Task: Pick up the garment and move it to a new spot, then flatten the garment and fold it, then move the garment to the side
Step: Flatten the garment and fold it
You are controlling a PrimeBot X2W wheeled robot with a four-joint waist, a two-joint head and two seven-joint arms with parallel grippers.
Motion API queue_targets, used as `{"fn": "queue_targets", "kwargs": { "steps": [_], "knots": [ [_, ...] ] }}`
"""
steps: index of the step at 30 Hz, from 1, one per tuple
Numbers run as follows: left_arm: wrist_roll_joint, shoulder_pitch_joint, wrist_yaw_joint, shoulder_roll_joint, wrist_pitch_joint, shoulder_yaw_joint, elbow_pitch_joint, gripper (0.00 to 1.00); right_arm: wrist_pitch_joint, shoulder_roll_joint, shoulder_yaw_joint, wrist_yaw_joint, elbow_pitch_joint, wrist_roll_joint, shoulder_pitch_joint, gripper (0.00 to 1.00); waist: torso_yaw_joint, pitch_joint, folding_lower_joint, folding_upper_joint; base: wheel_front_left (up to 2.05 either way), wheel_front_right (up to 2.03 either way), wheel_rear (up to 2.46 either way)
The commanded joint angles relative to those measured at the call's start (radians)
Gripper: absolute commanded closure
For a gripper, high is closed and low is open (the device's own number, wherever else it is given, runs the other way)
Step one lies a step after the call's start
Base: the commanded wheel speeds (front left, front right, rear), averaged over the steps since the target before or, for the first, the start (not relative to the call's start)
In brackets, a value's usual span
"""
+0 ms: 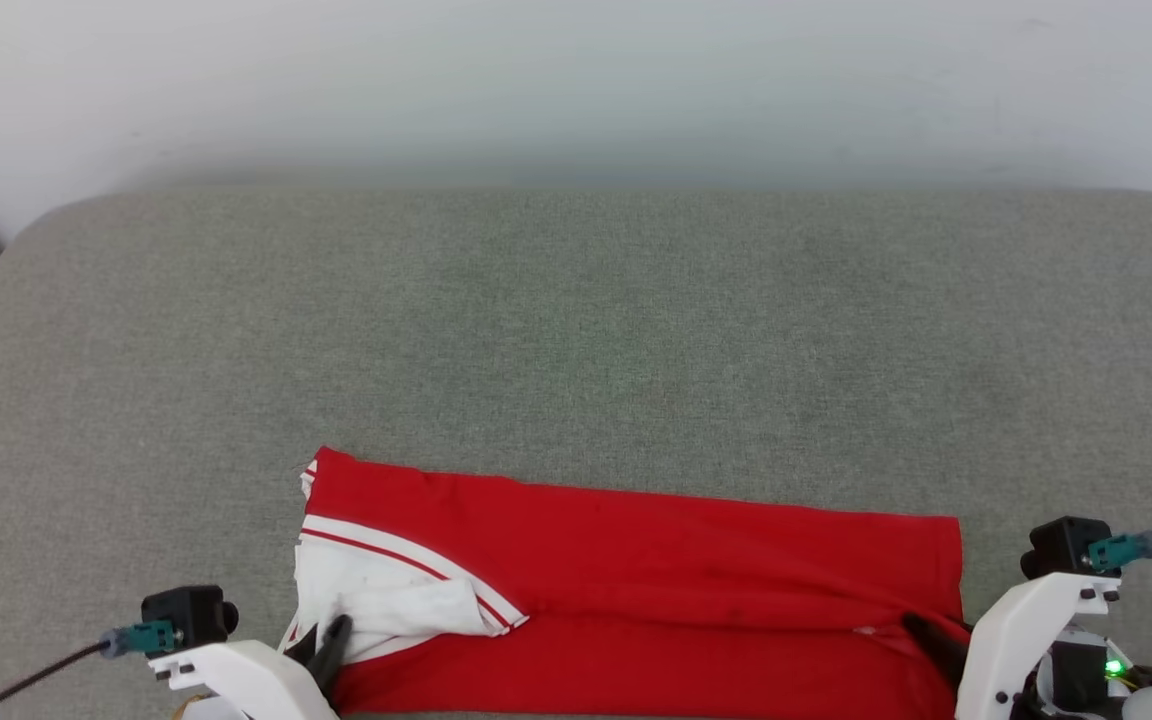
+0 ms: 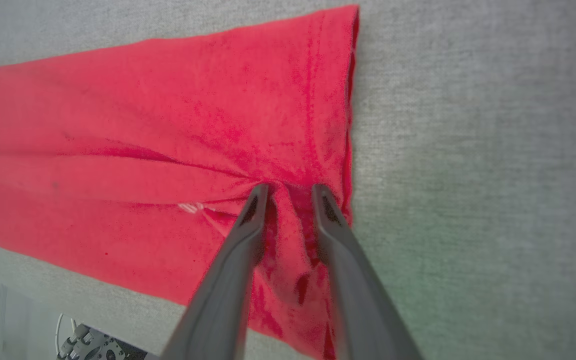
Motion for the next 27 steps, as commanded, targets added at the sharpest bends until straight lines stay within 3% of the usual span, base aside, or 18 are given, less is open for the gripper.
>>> {"fn": "queue_targets", "kwargs": {
  "steps": [1, 7, 11, 21, 27],
  "knots": [
    [0.012, 0.012, -0.010, -0.014, -0.032, -0.003, 0.026, 0.00, -0.023, 0.009, 0.006, -0.001, 0.012, 0.005, 0.024, 0.00, -0.006, -0.009, 0.0002, 0.0000, 0.00, 0.00, 0.00],
    [0.111, -0.017, 0.004, -0.043, -0.195, -0.015, 0.053, 0.00, -0.149, 0.008, 0.006, -0.001, -0.042, 0.006, 0.057, 0.00, -0.019, -0.055, 0.0002, 0.0000, 0.00, 0.00, 0.00],
    [0.180, -0.024, 0.019, -0.052, -0.267, -0.038, 0.014, 0.00, -0.171, -0.012, -0.008, -0.001, -0.100, 0.008, 0.071, 0.00, -0.025, -0.082, 0.0002, 0.0000, 0.00, 0.00, 0.00],
    [0.355, -0.012, 0.111, -0.073, -0.395, -0.022, -0.182, 0.00, 0.001, -0.070, -0.076, -0.001, -0.154, -0.008, 0.034, 0.00, 0.009, -0.101, 0.0002, 0.0000, 0.00, 0.00, 0.00],
    [0.479, 0.006, 0.164, -0.087, -0.401, -0.029, -0.286, 0.00, 0.100, -0.042, -0.098, -0.001, -0.135, -0.028, 0.036, 0.00, 0.060, -0.075, 0.0002, 0.0000, 0.00, 0.00, 0.00]
  ]
}}
